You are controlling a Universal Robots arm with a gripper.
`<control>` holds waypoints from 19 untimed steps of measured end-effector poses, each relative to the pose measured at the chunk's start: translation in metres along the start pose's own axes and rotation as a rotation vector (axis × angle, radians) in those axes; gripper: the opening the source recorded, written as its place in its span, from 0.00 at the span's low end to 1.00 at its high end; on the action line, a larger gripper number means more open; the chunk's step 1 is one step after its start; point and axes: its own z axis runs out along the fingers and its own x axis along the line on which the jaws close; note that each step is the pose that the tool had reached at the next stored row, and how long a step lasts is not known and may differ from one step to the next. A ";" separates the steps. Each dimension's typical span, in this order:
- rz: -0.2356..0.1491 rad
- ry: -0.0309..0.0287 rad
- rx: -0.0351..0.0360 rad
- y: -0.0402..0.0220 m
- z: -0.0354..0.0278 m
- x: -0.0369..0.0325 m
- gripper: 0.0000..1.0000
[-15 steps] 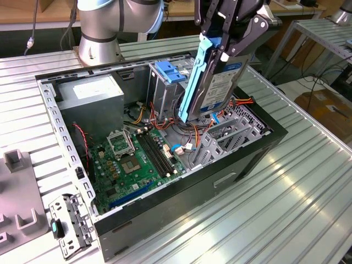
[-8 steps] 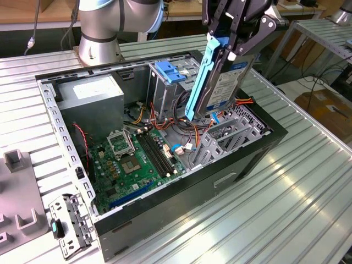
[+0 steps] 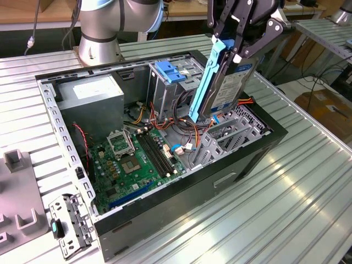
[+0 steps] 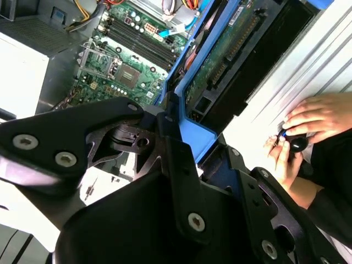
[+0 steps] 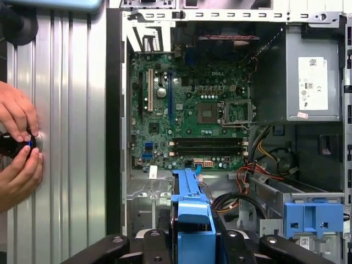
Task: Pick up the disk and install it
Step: 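Insert the disk into the insertion slot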
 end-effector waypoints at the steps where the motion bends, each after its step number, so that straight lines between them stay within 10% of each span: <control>1: 0.000 -0.0001 0.0000 -0.0004 0.0004 0.0022 0.37; 19: 0.000 -0.0001 0.0000 -0.0209 0.0024 0.0075 0.37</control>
